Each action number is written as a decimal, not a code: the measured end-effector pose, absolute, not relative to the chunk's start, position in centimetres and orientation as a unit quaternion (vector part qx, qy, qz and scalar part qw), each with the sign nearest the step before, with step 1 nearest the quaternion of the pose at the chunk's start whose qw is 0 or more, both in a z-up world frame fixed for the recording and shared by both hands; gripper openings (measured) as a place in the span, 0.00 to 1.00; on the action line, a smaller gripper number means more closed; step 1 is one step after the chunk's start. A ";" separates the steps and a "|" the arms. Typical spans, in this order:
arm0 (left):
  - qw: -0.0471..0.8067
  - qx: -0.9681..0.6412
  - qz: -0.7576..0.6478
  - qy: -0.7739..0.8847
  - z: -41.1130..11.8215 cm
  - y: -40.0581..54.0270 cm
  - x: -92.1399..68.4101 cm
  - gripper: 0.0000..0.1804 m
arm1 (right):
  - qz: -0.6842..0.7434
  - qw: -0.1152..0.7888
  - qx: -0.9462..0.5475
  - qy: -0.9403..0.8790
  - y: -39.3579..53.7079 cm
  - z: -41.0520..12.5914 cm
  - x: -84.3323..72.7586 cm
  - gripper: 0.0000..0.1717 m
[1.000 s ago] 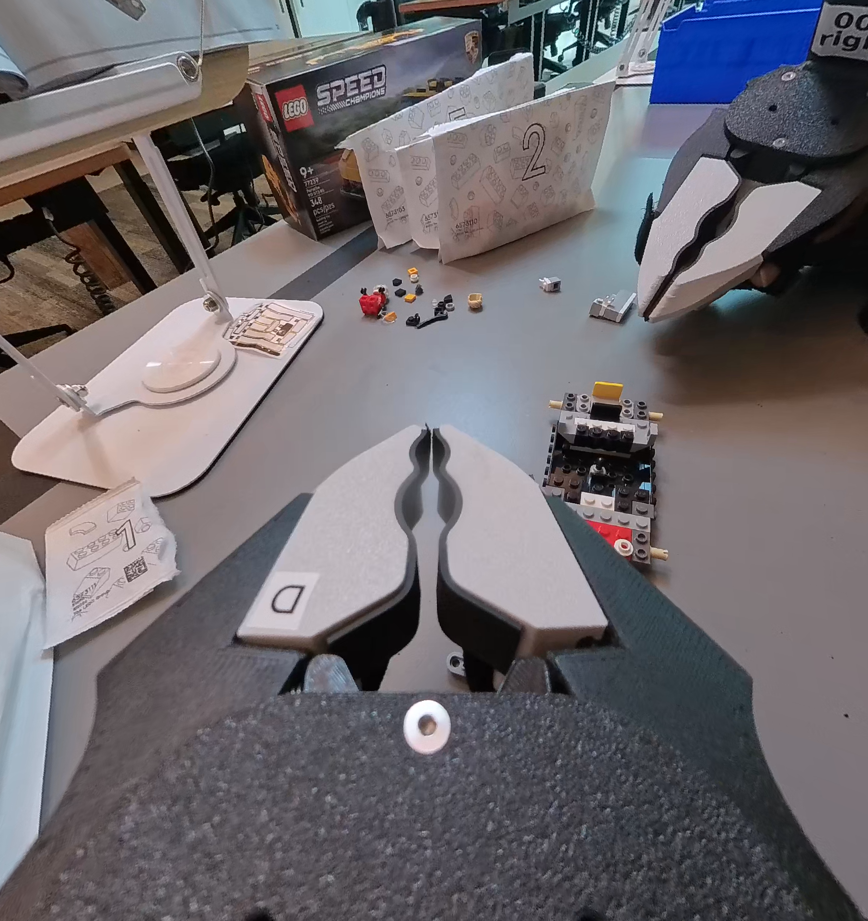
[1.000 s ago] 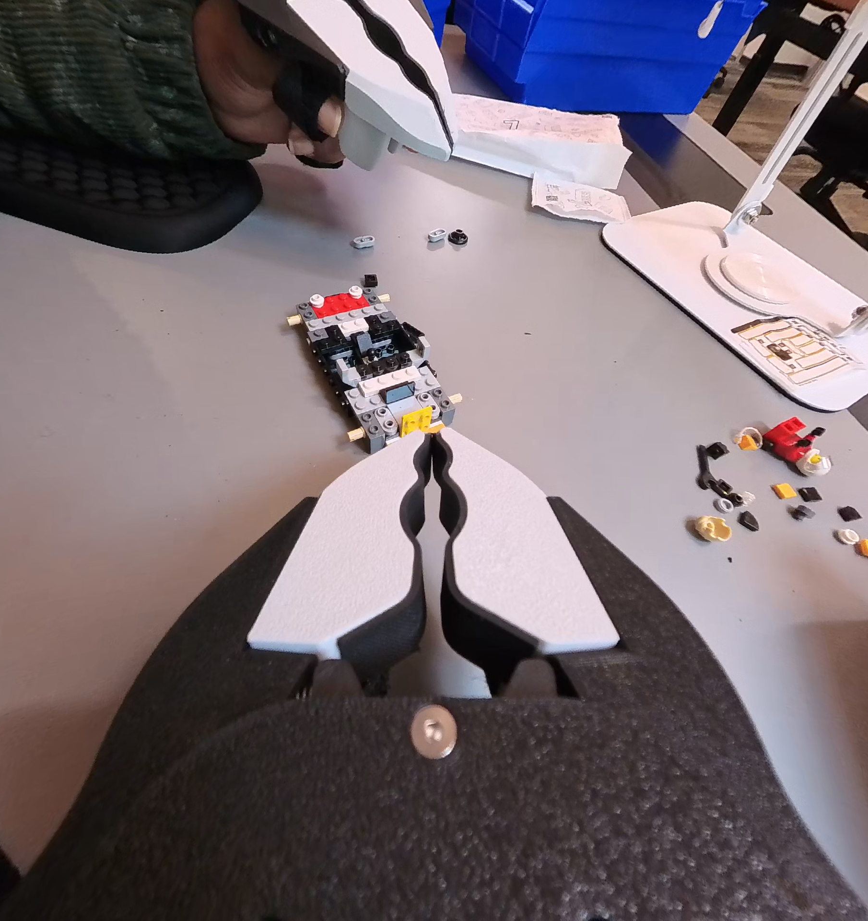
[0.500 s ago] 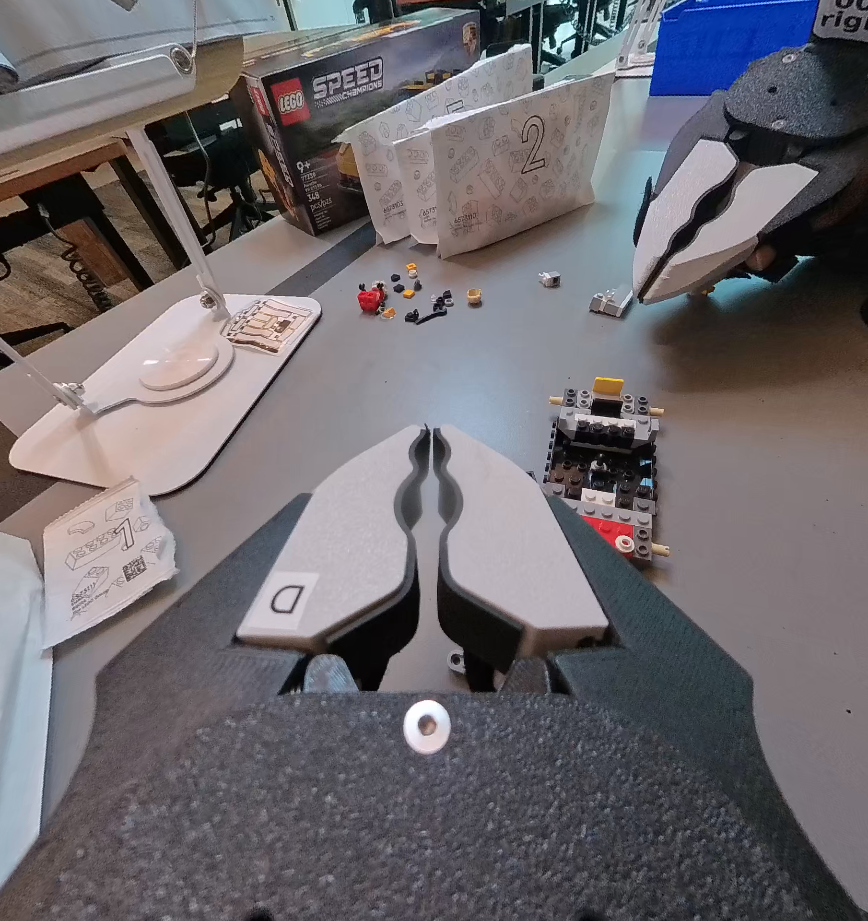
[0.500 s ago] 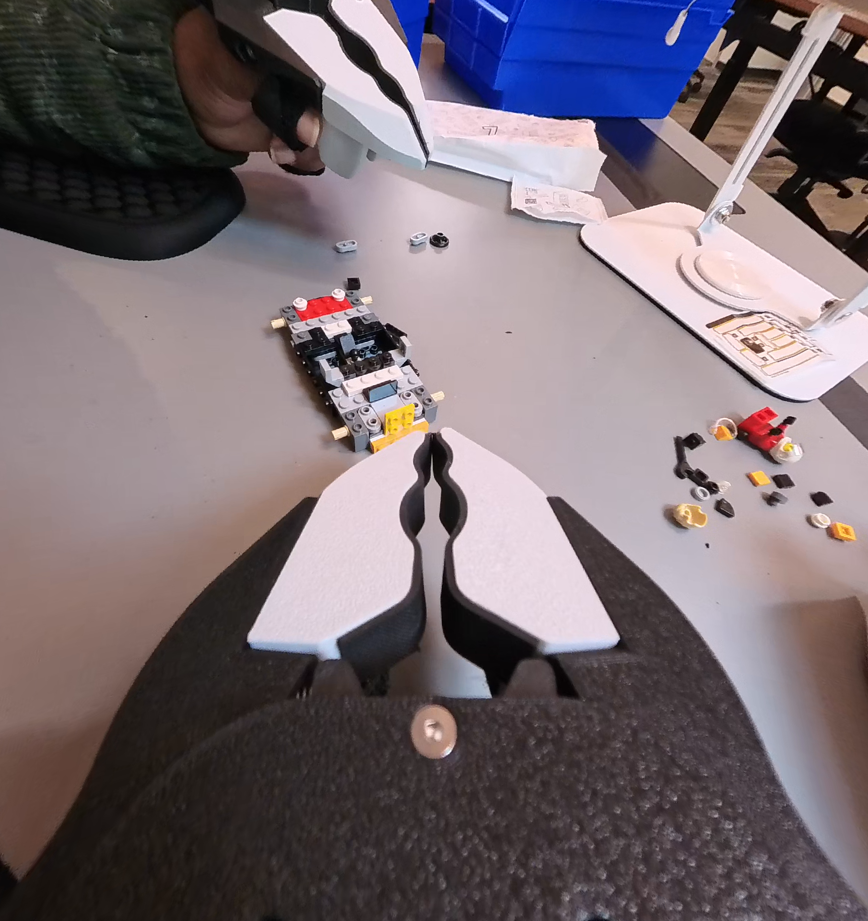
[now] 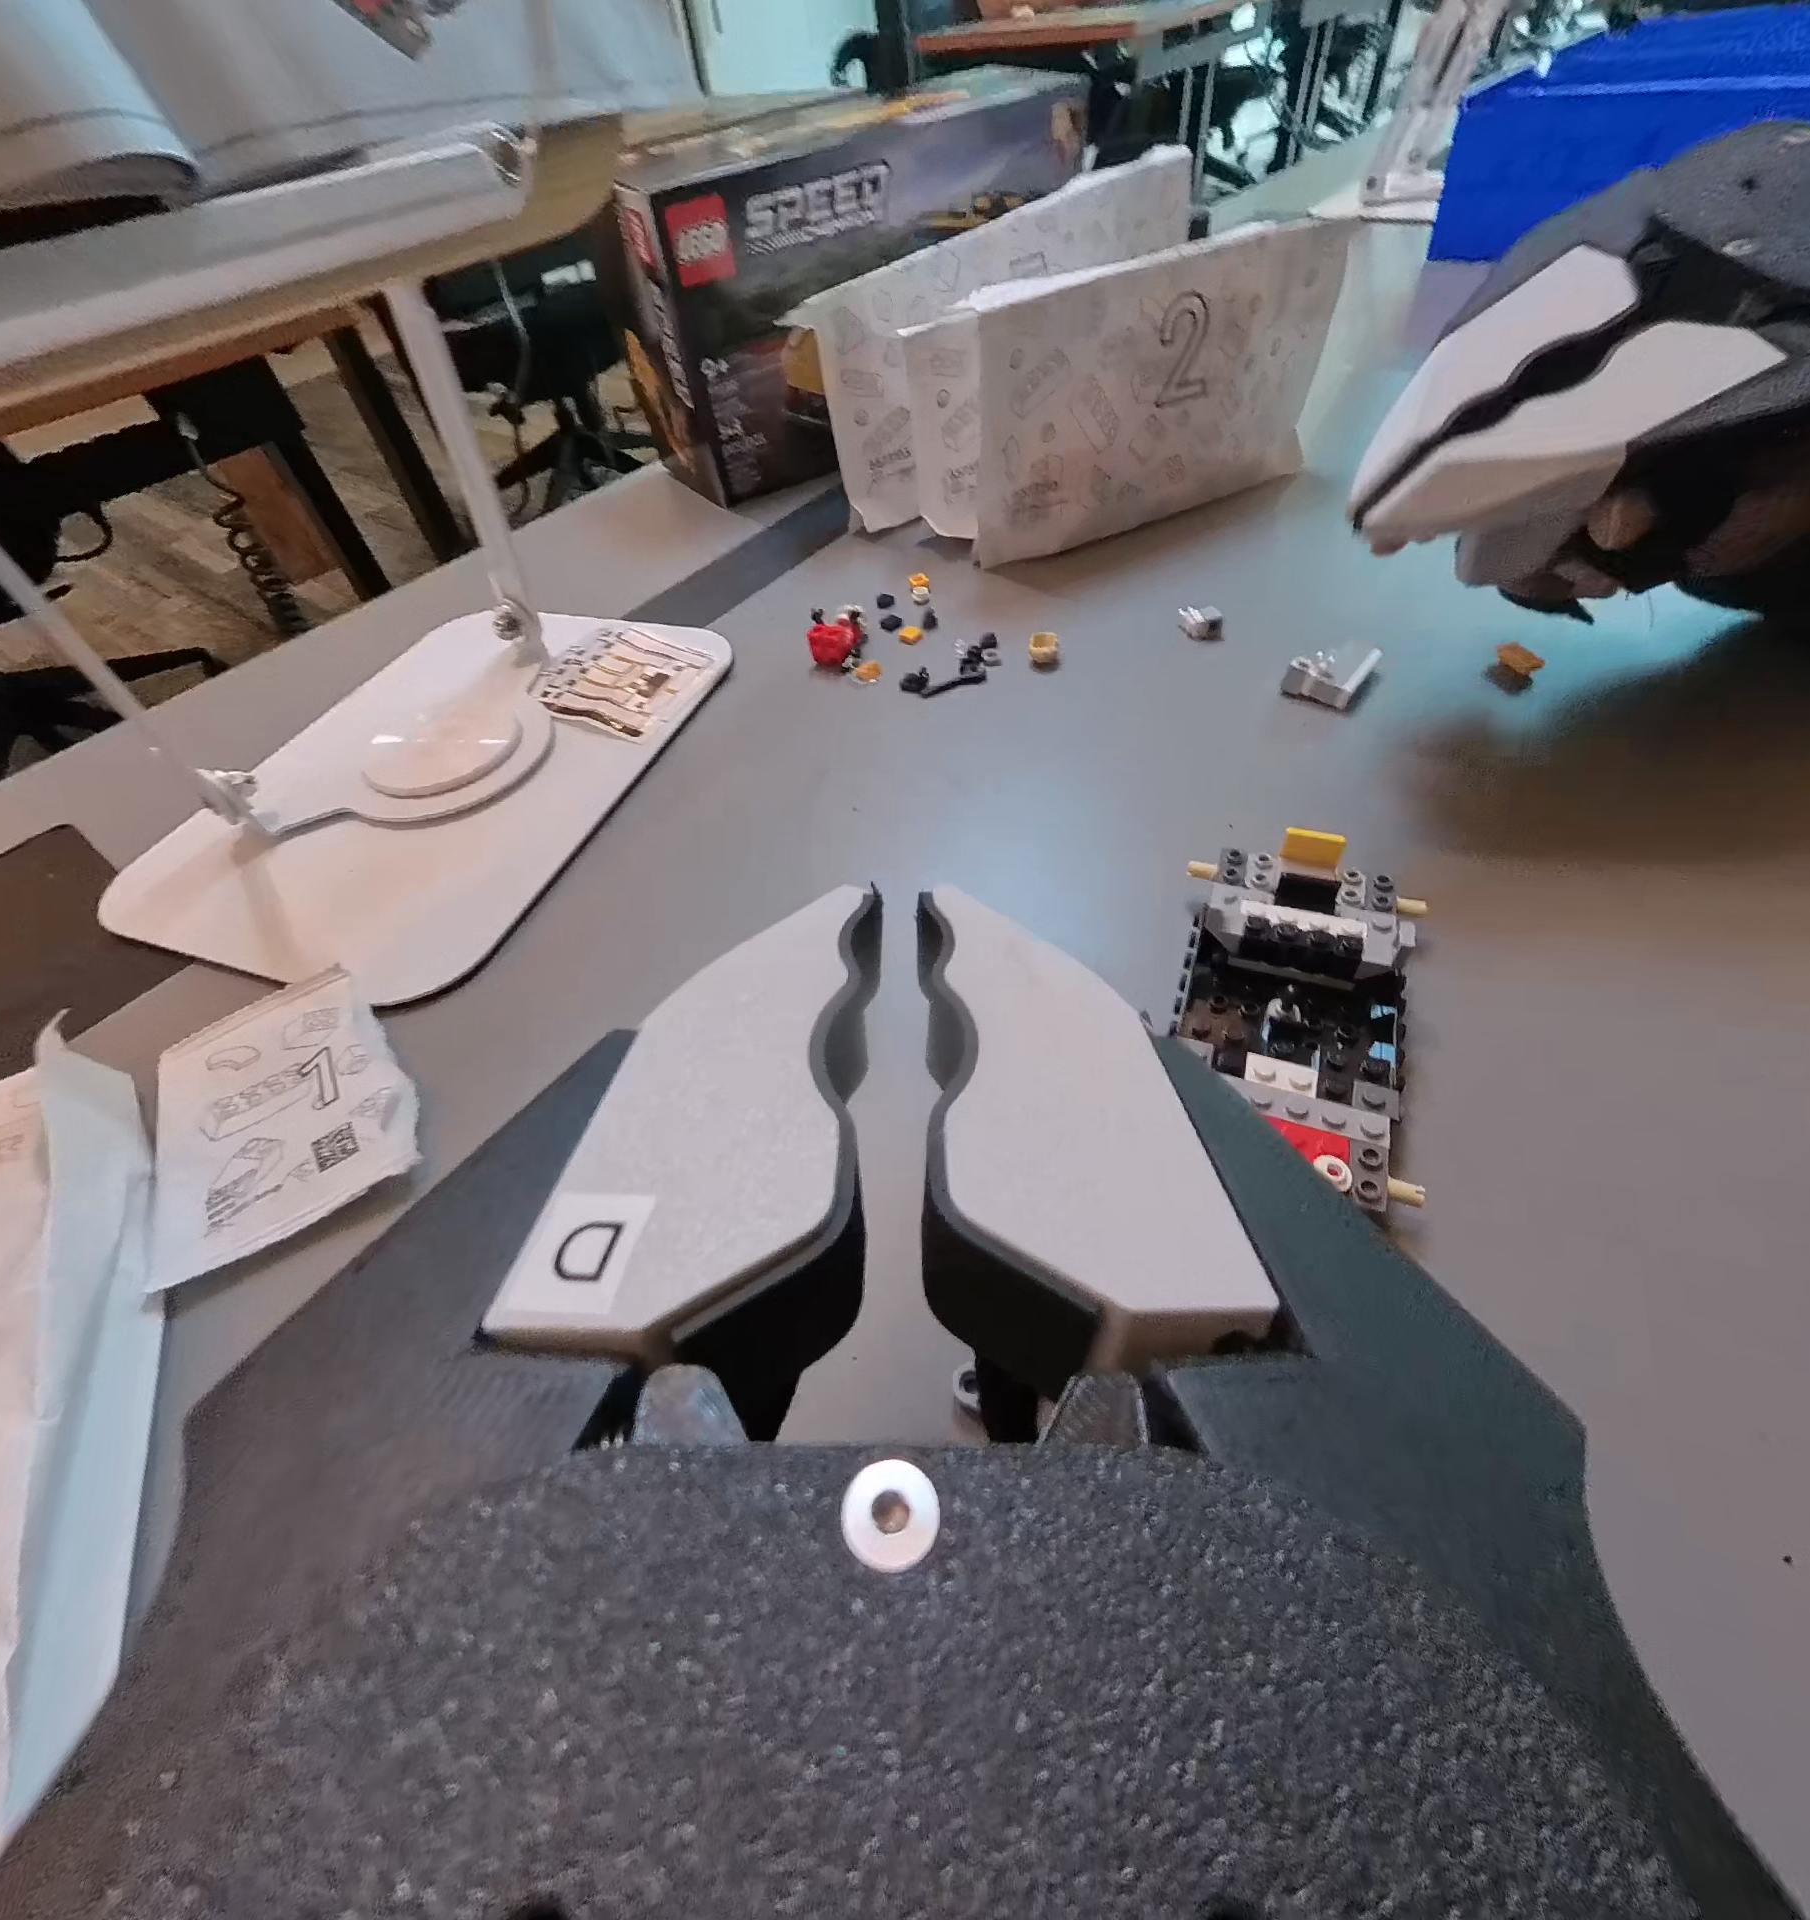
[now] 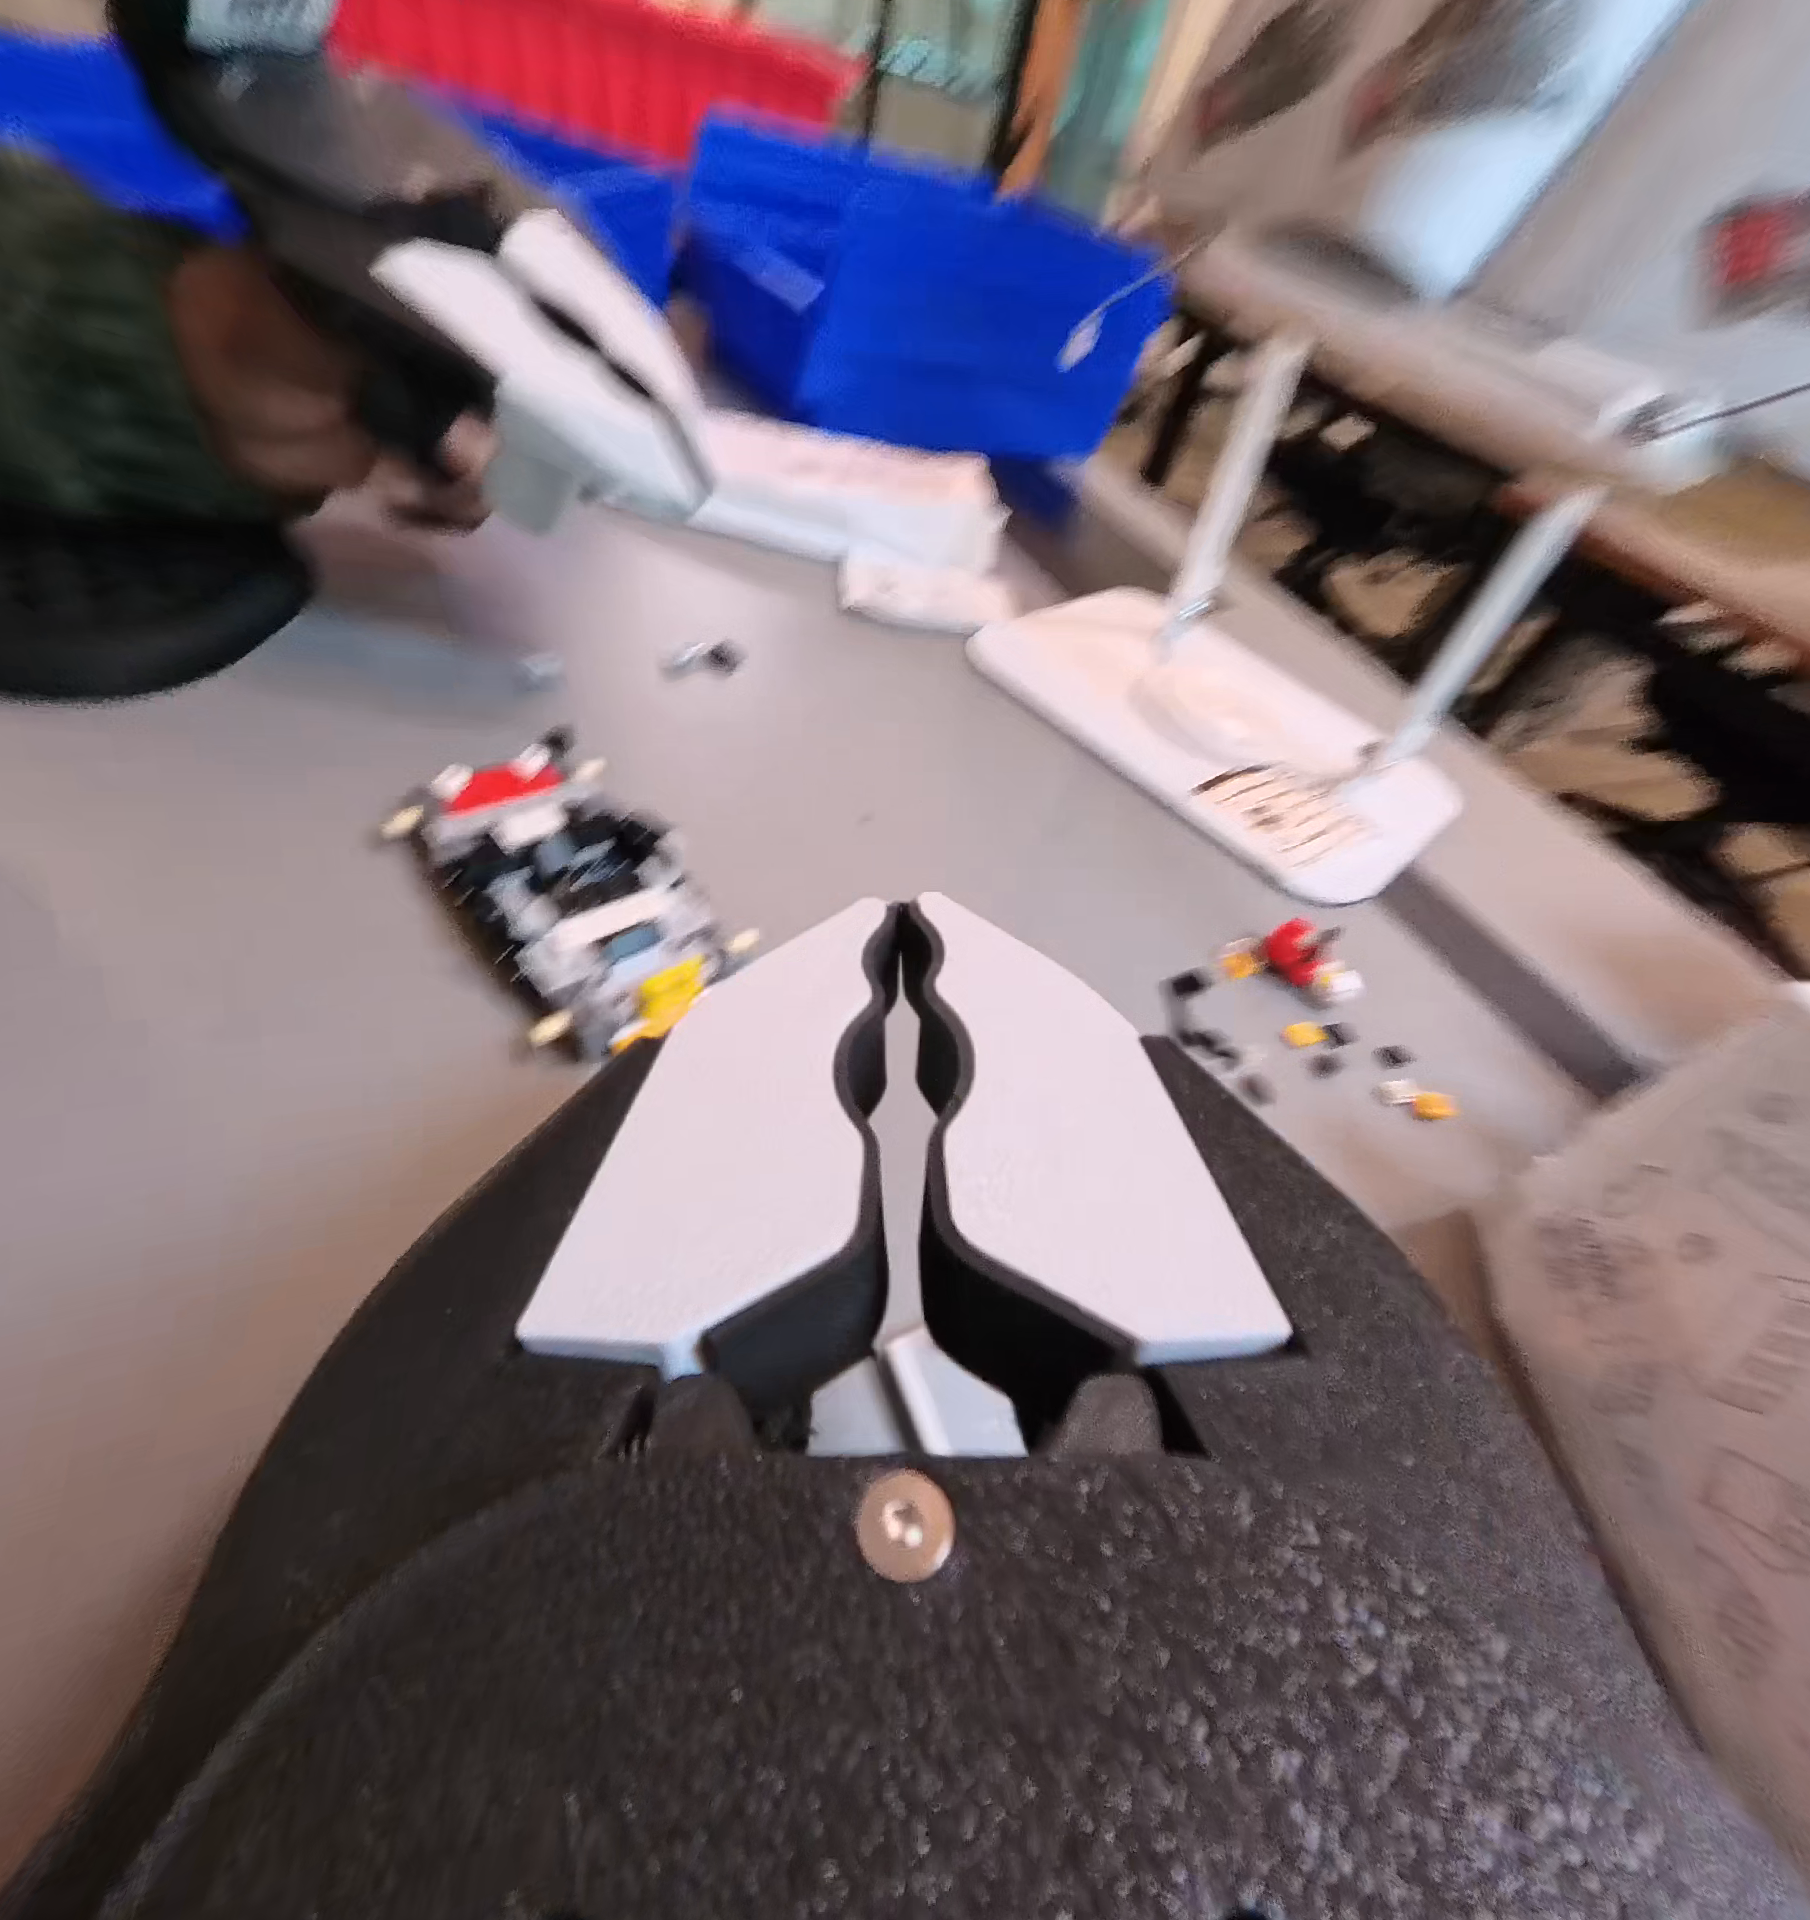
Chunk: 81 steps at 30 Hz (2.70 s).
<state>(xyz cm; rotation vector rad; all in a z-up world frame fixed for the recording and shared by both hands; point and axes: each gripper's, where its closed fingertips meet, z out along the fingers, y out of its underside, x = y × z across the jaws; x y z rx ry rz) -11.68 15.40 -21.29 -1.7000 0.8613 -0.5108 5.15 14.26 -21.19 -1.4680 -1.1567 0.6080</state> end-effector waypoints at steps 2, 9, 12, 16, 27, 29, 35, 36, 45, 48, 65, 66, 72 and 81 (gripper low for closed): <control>0.562 -0.721 -0.217 0.343 -20.8 15.8 -12.1 0.04 | 0.245 0.617 -0.618 -0.421 16.0 -18.4 6.2 0.00; 0.577 -0.725 -0.220 0.303 -20.1 16.7 -12.7 0.06 | 0.205 0.666 -0.623 -0.354 21.6 -13.1 4.8 0.07; 0.581 -0.722 -0.220 0.305 -19.9 16.5 -12.7 0.06 | 0.199 0.664 -0.622 -0.365 24.5 -11.4 0.8 0.20; 0.584 -0.717 -0.219 0.311 -19.7 16.2 -12.7 0.06 | 0.116 0.703 -0.595 -0.371 29.8 -8.3 -5.6 0.42; 0.593 -0.702 -0.237 0.315 -18.7 15.5 -13.1 0.06 | -0.044 0.738 -0.582 -0.339 40.4 -5.1 -13.4 0.48; 0.593 -0.702 -0.241 0.314 -18.7 15.4 -13.3 0.06 | -0.038 0.745 -0.574 -0.338 40.2 -5.0 -13.2 0.40; 0.585 -0.706 -0.245 0.315 -19.2 15.6 -13.1 0.06 | -0.037 0.750 -0.564 -0.343 40.0 -5.0 -12.4 0.31; 0.584 -0.707 -0.243 0.316 -19.2 15.6 -13.1 0.06 | -0.039 0.751 -0.563 -0.343 40.0 -5.0 -12.3 0.29; 0.579 -0.711 -0.237 0.321 -19.7 15.6 -13.0 0.06 | -0.032 0.754 -0.564 -0.335 40.1 -4.5 -10.6 0.19; 0.578 -0.712 -0.236 0.321 -19.8 15.6 -13.0 0.06 | -0.032 0.754 -0.564 -0.335 40.0 -4.6 -10.2 0.18; 0.637 -0.699 -0.233 0.227 -11.1 24.5 -14.6 0.17 | -0.016 0.747 -0.577 -0.331 40.5 -5.1 -8.2 0.11; 0.636 -0.702 -0.245 0.207 -10.6 25.9 -15.0 0.19 | -0.015 0.745 -0.579 -0.330 40.6 -5.2 -8.0 0.11; 0.642 -0.708 -0.255 0.149 -9.6 32.5 -16.1 0.29 | -0.010 0.738 -0.588 -0.330 40.9 -5.6 -6.9 0.10; 0.654 -0.672 -0.279 0.207 -7.7 33.8 -12.7 0.04 | 0.002 0.733 -0.592 -0.335 40.9 -6.4 -6.2 0.09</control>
